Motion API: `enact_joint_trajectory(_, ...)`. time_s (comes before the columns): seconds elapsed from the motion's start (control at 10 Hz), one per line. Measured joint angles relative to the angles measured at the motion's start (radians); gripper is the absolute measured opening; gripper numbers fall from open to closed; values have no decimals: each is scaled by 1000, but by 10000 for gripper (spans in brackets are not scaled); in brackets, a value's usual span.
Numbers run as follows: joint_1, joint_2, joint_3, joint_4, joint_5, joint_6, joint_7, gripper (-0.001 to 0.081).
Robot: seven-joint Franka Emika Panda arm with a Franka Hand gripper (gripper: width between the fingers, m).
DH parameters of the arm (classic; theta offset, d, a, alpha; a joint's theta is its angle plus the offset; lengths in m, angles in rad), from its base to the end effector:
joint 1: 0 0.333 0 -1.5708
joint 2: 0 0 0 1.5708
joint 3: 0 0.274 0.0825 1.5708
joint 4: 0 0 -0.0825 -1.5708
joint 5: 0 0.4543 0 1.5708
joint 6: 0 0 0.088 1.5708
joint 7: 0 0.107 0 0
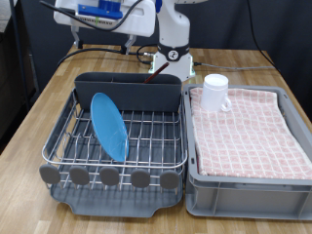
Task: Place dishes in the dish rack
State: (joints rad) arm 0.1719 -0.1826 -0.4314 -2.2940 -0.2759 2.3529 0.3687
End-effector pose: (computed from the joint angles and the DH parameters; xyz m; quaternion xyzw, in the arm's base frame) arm 0.5554 -0.1499 0.3621 0.9651 -0.2250 0.1183 0.0636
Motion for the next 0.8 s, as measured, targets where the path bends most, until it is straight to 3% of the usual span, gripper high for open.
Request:
enact_joint_trajectory(0.5,27,-82,136,-3,-18,-149,113,802)
enact_joint_trajectory(0.8,29,-88,148,-5,-13,-173,131,802)
